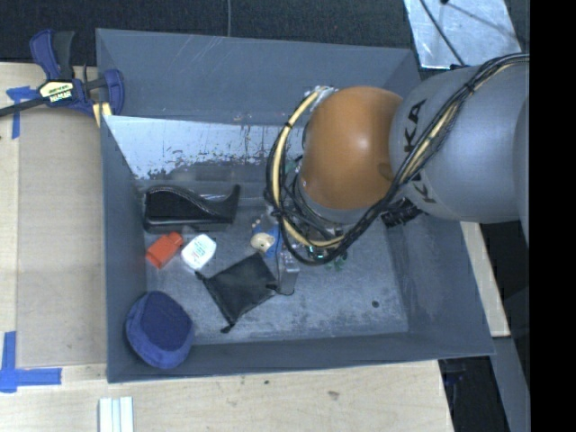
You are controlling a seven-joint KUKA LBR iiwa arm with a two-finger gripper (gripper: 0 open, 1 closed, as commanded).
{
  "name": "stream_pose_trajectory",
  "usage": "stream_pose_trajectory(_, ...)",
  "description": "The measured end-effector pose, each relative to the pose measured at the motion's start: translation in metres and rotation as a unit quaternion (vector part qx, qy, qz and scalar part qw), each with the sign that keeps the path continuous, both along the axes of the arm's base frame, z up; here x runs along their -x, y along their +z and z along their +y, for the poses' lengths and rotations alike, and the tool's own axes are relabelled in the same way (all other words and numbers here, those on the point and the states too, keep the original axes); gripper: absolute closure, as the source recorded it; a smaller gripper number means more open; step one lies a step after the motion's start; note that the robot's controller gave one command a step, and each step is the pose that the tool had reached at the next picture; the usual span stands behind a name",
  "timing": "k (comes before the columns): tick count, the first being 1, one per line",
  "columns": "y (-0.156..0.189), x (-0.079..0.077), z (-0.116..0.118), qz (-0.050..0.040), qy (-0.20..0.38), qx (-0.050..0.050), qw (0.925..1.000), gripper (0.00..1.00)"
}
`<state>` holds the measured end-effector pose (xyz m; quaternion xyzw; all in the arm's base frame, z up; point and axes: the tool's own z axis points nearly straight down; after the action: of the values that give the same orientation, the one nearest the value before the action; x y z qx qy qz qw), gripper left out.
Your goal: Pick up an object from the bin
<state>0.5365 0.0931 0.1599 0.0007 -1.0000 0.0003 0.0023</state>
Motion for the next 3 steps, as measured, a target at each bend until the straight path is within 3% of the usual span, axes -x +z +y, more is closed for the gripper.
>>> stream_pose_trajectory(1, -0.091, 0.02, 0.035, -0.0011, 0.187, -0.001, 0.9823, 0.0)
stream_pose_trajectory(2, -0.058, 0.013, 0.039, -0.0055, 0.185, -0.001, 0.9826, 0.0)
stream_pose_trajectory(3, -0.059, 0.019, 0.041, -0.0017, 0.21, -0.001, 0.9778, 0.0)
